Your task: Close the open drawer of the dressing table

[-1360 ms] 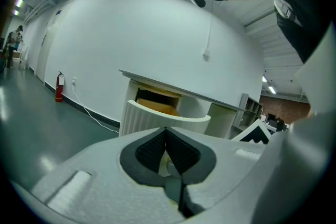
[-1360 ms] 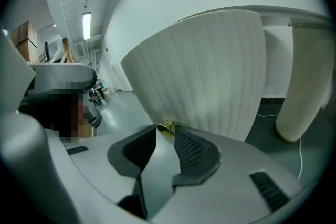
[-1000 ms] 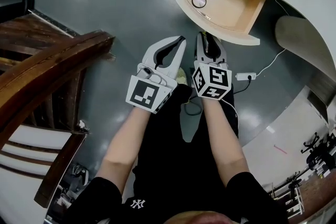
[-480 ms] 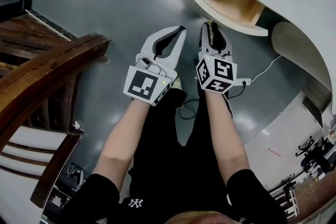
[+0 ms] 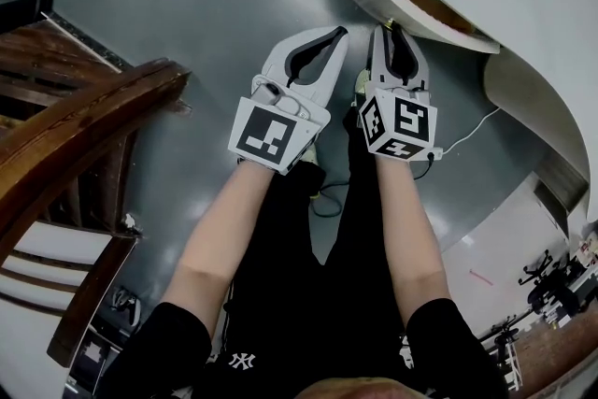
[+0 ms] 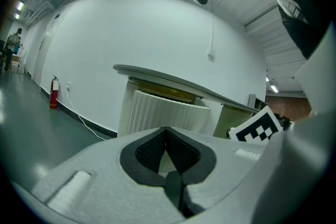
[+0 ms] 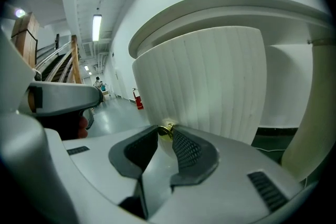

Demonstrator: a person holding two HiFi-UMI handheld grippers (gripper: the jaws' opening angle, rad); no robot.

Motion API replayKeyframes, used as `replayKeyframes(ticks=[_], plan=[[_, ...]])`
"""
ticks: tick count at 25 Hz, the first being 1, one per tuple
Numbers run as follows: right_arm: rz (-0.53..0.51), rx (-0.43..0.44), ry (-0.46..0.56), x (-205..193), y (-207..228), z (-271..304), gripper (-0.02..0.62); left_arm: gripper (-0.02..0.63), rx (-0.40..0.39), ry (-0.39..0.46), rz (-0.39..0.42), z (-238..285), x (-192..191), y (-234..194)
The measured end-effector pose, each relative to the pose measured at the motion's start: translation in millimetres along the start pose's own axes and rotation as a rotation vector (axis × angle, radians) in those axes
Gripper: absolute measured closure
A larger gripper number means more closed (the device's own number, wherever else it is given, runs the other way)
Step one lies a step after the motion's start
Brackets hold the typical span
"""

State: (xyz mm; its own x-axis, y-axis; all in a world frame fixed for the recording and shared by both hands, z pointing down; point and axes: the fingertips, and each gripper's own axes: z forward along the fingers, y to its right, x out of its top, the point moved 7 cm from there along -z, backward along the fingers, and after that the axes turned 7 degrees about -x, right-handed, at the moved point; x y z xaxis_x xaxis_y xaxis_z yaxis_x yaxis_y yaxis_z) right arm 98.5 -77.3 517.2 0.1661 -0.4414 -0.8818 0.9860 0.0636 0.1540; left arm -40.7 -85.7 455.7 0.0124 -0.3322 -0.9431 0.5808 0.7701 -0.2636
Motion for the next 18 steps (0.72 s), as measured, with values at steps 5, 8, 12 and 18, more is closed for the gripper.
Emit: replayKeyframes(ticks=[5, 8, 12, 18], plan=[[-0.016, -0.008, 0.032, 8, 8, 14, 0.497, 0.596, 0.001, 0.017, 0.005, 14, 1, -9], [-0.022, -0.017, 0.052, 14, 14, 24, 0.497, 0.595, -0.001, 0.027, 0.009, 21, 1, -14], [-0.032, -0.026, 0.078, 22, 21, 37, 0.497, 0.595, 0.001, 0.037, 0.009, 28, 0, -21], [-0.043, -0.035, 0.101, 29, 32, 50, 0.497, 0.596, 0.004, 0.052, 0.009, 37, -3, -24]])
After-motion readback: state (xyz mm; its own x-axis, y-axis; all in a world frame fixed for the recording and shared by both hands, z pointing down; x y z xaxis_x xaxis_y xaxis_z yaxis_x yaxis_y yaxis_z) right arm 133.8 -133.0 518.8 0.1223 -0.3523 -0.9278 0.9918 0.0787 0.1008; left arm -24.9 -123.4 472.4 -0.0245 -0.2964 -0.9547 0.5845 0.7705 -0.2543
